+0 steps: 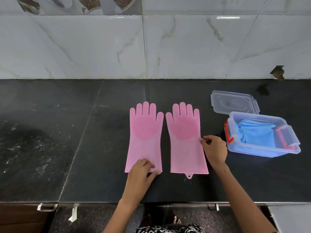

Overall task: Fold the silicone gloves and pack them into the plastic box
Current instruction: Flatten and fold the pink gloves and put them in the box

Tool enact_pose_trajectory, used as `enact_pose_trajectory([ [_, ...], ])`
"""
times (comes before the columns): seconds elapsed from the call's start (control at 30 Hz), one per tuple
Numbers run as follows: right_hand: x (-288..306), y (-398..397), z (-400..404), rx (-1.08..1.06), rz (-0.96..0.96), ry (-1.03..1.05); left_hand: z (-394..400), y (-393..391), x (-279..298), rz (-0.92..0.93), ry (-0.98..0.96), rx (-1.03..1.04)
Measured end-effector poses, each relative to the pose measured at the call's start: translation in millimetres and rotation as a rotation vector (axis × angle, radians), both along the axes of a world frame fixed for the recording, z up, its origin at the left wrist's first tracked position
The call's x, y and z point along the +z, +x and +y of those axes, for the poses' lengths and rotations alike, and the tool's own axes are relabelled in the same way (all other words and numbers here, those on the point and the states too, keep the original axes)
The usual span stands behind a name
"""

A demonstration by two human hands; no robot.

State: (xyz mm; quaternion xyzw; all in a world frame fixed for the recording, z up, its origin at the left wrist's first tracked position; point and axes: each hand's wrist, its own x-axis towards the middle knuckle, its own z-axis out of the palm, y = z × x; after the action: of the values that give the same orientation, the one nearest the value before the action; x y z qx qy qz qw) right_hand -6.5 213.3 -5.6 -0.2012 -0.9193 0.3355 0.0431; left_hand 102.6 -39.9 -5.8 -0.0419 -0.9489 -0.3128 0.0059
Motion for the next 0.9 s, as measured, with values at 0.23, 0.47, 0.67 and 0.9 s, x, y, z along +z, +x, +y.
enact_pose_trajectory([
  [0.23,24,-28,9,0.035,0.060,0.058,51,-12,13,0.059,0.105,0.126],
  [0.47,22,-84,10,0.048,-0.092,0.006,148,-25,14,0.054,0.058,-0.014],
  [0.67,10,-101,11,0.063,-0.132,-0.034,174,-28,6,-0.099,-0.025,0.030],
  [0.9,11,-103,9,0.066,-0.154,-0.038,185,-30,8,-0.095,-0.089,0.046],
])
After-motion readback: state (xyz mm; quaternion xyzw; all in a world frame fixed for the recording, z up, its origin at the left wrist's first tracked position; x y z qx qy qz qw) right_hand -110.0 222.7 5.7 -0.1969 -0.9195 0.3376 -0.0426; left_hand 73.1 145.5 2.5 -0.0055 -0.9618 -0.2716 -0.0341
